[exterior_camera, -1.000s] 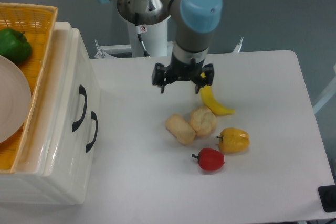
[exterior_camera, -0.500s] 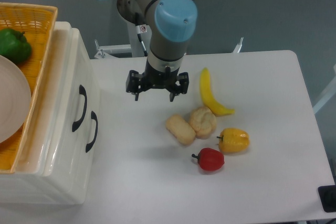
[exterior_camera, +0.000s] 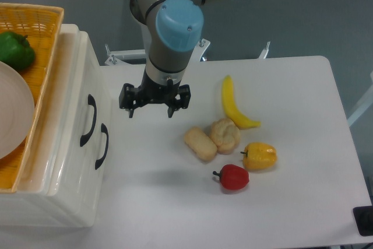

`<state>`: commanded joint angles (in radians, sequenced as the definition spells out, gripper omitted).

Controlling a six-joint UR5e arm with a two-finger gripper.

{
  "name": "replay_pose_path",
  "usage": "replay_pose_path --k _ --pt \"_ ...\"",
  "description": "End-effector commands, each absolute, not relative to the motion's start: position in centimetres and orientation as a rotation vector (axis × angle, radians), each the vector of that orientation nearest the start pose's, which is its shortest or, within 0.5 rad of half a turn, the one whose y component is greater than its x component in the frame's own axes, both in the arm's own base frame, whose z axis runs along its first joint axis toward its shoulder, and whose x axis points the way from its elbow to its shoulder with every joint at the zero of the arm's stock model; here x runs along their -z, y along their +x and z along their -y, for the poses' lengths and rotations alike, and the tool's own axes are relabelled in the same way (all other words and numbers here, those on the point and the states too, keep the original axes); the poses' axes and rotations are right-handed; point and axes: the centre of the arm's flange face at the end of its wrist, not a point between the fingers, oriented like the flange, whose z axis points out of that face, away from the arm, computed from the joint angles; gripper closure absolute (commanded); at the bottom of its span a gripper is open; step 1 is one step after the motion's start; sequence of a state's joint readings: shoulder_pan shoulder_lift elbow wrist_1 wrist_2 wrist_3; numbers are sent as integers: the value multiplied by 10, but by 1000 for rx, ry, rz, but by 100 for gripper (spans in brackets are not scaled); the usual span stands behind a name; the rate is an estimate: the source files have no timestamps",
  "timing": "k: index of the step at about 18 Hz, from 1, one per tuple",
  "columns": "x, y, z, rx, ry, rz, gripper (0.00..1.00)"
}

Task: Slide the top white drawer open
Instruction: 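Lower the open gripper toward the upper drawer's black handle, then position the gripper fingers around the upper drawer handle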

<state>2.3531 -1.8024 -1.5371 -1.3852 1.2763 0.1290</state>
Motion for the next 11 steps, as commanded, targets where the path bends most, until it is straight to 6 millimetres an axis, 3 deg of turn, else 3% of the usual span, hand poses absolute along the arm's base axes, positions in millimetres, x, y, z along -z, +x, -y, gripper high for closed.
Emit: replay_pose_path --k 7,11 --pt "-405 -288 -534 496 -2793 959 0" --pt "-392 -287 -537 532 -2805 972 0"
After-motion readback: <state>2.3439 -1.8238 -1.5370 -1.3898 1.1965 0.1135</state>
